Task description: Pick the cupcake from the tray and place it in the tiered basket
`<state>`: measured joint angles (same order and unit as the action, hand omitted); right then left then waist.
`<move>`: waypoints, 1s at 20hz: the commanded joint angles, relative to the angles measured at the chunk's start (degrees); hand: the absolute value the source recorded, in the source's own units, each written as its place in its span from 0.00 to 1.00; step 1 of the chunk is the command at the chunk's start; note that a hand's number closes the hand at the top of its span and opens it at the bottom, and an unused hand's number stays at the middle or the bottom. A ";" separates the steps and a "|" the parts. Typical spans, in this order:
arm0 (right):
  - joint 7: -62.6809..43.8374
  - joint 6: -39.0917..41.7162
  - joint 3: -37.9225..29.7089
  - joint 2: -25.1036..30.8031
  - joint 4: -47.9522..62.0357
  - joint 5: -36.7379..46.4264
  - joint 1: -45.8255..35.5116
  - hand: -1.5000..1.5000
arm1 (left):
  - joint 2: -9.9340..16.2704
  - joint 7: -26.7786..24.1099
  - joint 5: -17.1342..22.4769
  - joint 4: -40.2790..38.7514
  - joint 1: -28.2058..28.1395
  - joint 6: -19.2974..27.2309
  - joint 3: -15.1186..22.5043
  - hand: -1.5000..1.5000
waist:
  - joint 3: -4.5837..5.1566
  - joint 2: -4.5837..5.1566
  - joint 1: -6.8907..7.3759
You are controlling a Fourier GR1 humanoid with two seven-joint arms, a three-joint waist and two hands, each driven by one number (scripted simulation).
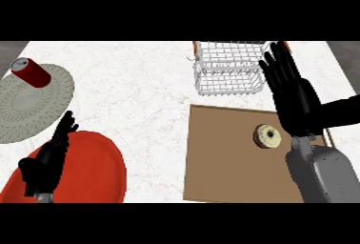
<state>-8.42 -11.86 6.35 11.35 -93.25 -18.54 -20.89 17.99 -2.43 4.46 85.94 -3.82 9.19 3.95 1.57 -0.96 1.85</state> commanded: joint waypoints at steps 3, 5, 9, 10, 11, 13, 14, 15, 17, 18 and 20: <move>7.23 8.16 -12.86 5.95 -3.84 -9.39 4.83 1.00 | -4.17 -1.94 -2.07 4.34 1.37 4.56 1.18 0.50 | -1.73 0.81 -2.84; 10.58 11.26 -19.79 7.05 -2.89 -15.15 5.19 1.00 | -3.99 0.54 -2.68 4.85 6.17 4.99 1.53 0.50 | -1.89 0.93 -4.36; 8.18 9.55 -25.73 6.93 10.53 -17.86 8.14 0.00 | -7.12 2.59 -4.42 5.91 8.58 6.19 5.49 0.50 | -1.82 1.44 -2.97; 7.72 15.99 -25.37 2.07 8.28 -27.49 8.27 0.00 | -6.74 1.03 -3.15 4.88 6.92 5.44 4.28 0.50 | -1.99 1.32 -3.27; 6.30 20.95 -24.77 1.89 7.70 -31.49 7.99 0.00 | -6.02 0.45 -3.11 4.22 7.88 4.49 4.13 0.50 | -1.99 1.24 -3.54; 8.03 31.01 -24.95 3.53 7.96 -34.04 12.55 0.00 | -9.11 2.58 -5.54 3.07 10.16 7.42 6.55 0.50 | -1.84 1.13 -3.85; 10.79 37.06 -27.17 6.63 12.03 -34.03 13.14 0.00 | -9.78 2.31 -5.92 4.82 8.27 7.97 7.41 0.50 | -1.83 1.17 -2.62; 11.63 41.66 -27.82 7.70 9.32 -34.64 17.75 0.00 | -8.80 2.76 -6.53 4.39 8.93 7.77 6.99 0.50 | -1.77 0.95 -3.30; 12.25 46.58 -29.55 11.56 11.70 -33.83 18.13 0.00 | -8.76 4.07 -6.03 3.79 10.56 7.12 6.32 0.50 | -1.66 0.98 -2.56; 12.21 48.07 -29.45 12.75 9.05 -32.34 21.05 0.00 | -9.74 2.07 -7.54 0.66 12.37 8.38 6.41 0.50 | -1.62 0.97 -3.19; 11.20 48.24 -30.74 18.12 6.04 -27.42 23.29 0.00 | -8.74 3.76 -5.73 3.41 10.20 6.90 6.08 0.50 | -1.58 0.78 -3.25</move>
<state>2.28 29.85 -22.45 23.43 -84.80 -49.44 -2.62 9.06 0.01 -1.56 89.03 5.96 16.71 10.16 -0.14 -0.01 -1.32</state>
